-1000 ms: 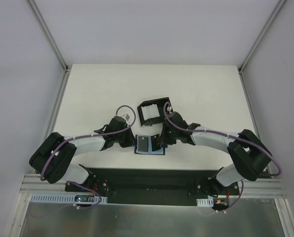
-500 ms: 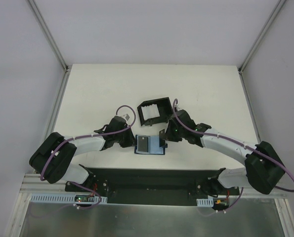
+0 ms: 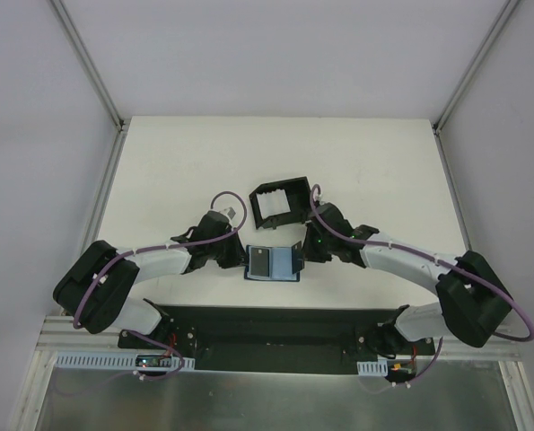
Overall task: Put the credit cards into the card holder
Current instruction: Turn over the card holder at the center of the board.
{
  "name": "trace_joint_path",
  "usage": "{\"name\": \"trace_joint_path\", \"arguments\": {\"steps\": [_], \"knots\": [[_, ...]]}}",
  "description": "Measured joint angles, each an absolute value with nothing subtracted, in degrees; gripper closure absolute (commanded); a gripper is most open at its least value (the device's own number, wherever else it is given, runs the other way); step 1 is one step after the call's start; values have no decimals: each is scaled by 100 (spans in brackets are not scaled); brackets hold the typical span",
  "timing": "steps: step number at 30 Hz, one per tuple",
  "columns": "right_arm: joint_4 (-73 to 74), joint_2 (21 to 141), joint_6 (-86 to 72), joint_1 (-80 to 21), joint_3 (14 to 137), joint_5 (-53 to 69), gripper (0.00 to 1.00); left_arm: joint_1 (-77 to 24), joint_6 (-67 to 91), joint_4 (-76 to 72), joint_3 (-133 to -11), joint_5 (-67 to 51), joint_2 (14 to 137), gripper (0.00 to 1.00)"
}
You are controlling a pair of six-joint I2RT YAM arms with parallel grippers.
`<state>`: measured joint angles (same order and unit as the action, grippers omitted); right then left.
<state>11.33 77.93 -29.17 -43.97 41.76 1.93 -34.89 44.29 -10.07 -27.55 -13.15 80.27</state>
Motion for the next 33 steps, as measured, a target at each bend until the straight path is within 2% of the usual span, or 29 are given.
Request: {"name": "trace_joint_path", "arguments": {"steps": [33], "knots": [[1076, 7848, -2963, -4580, 4447, 427, 100, -3489, 4429, -1015, -2757, -1323, 8038, 100]]}}
